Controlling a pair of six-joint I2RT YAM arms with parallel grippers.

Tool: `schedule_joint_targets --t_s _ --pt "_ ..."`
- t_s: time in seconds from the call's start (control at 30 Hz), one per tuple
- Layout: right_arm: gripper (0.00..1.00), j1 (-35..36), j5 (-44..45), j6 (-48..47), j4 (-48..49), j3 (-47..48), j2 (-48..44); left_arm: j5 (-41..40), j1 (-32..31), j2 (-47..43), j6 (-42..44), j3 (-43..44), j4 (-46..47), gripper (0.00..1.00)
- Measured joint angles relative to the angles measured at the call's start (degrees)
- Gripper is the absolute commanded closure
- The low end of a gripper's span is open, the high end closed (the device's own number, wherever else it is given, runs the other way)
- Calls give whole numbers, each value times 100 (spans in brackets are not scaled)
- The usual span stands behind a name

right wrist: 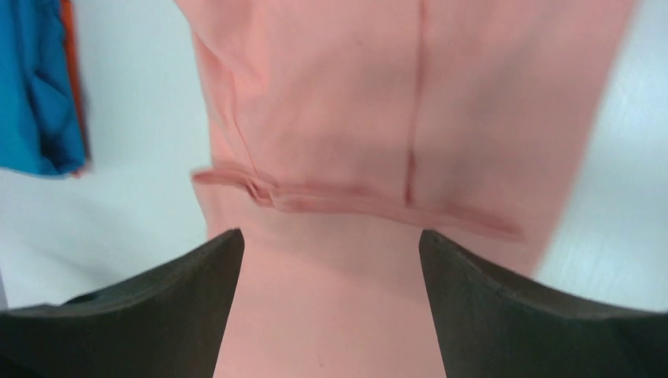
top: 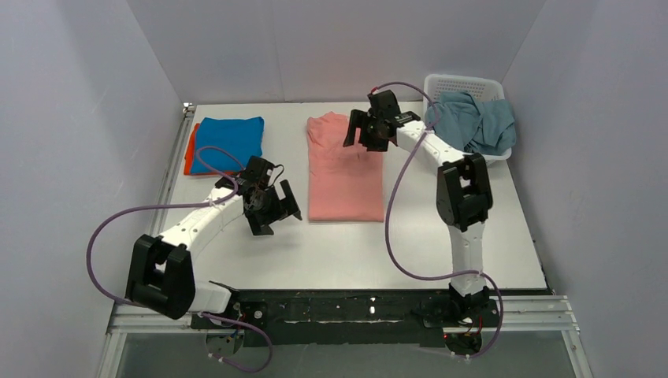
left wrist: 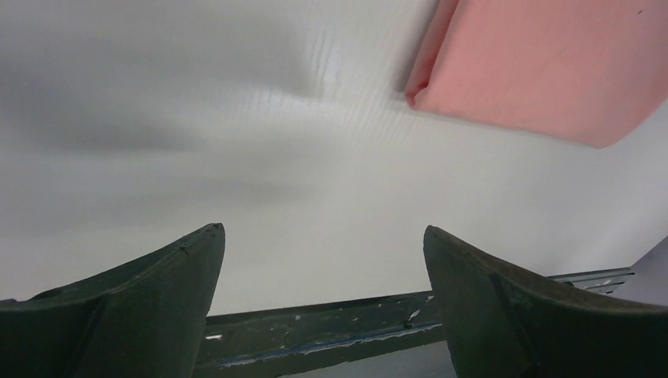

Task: Fold and stack the t-shirts
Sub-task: Grab one side of the 2/3 rectangular tshirt with both arms

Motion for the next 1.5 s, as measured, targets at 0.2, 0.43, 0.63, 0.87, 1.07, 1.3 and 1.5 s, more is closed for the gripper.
schedule_joint_targets --t_s 0.2,0.43,0.63,0.87,1.07,1.3,1.5 --pt "9 -11 542 42 133 -3027 -2564 304 0 1019 -118 422 549 2" --pt "12 -24 616 413 479 -5333 -4540 573 0 1884 -402 455 1233 31" --pt "14 -42 446 752 739 -6245 -4811 855 0 2264 -675 479 1711 53" --pt "17 -42 284 962 944 -6255 -4813 1158 -55 2492 -918 461 2238 68" --pt "22 -42 245 1202 1014 -6360 -4769 1220 -118 2629 -975 450 2367 100" --pt "34 -42 236 1473 1054 -6347 -4288 1167 -157 2656 -990 455 2363 100" --pt "49 -39 4 1578 1062 -6220 -3654 1088 -190 2649 -992 483 2310 100"
